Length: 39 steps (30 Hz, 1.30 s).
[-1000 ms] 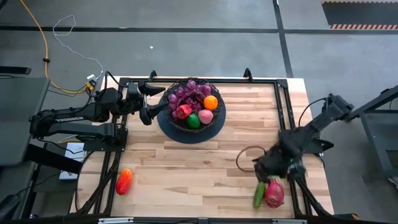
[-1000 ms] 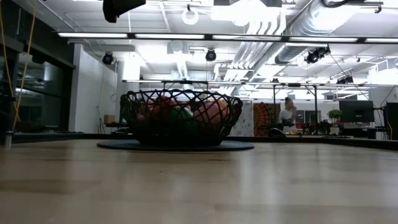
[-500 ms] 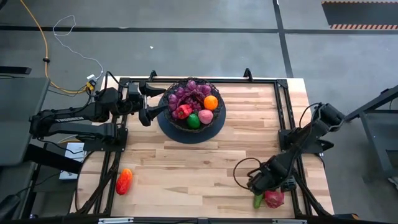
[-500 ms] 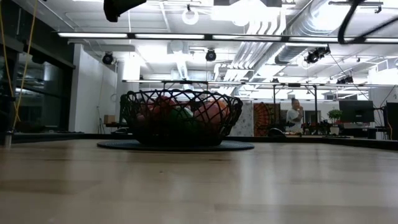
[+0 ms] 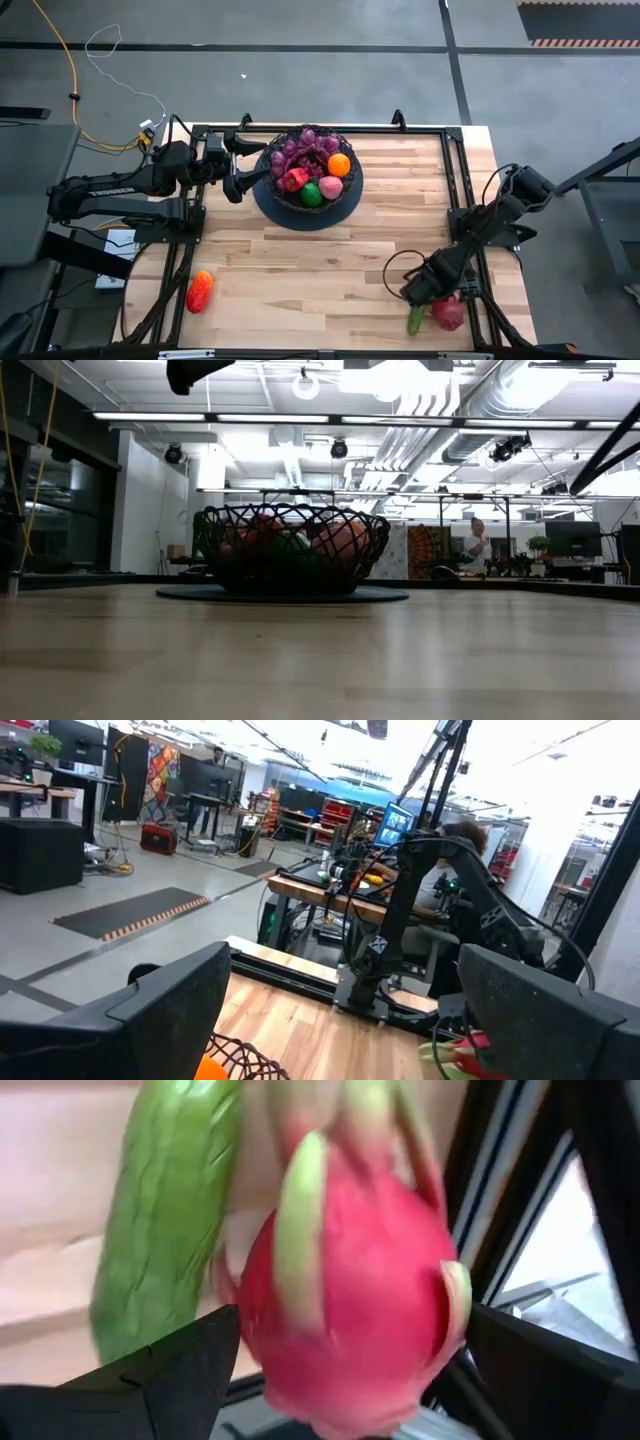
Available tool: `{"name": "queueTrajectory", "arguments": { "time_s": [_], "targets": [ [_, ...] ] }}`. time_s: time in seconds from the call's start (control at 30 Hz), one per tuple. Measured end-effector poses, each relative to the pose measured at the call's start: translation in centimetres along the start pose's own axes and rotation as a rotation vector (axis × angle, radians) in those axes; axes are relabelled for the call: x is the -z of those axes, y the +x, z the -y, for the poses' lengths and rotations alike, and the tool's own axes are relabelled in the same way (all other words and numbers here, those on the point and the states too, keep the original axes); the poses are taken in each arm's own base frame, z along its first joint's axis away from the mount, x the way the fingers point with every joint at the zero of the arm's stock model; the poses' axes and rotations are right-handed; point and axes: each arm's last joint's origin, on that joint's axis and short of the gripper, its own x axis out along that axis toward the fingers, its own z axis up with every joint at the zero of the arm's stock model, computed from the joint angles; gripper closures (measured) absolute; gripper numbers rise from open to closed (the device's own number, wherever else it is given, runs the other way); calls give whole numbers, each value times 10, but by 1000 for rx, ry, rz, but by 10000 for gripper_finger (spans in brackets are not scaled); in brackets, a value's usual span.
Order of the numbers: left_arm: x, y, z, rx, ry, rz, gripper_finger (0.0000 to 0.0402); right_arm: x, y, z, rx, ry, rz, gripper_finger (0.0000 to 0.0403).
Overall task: Build produce basket
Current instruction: Put the dragonfruit into the wire basket
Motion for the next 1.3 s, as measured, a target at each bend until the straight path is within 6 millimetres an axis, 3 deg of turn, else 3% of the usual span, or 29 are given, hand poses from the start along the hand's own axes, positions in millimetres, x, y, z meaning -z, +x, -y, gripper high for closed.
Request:
{"name": "queueTrajectory", "arguments": {
  "time_s": [0.37,0.6,0.9,1.03,1.3],
  "targets": [
    [0,0,0,-3,2,0,23,-5,1,5,50,-15,47,34],
    [0,0,0,-3,2,0,23,-15,20,4,90,-78,-42,34],
    [0,0,0,-4,18,-1,23,-19,23,5,103,-126,-33,41],
    [0,0,-1,-21,21,4,23,-19,23,5,104,-138,-32,80],
    [0,0,-1,-30,21,5,23,-19,23,5,103,-172,-34,197]
  ]
}}
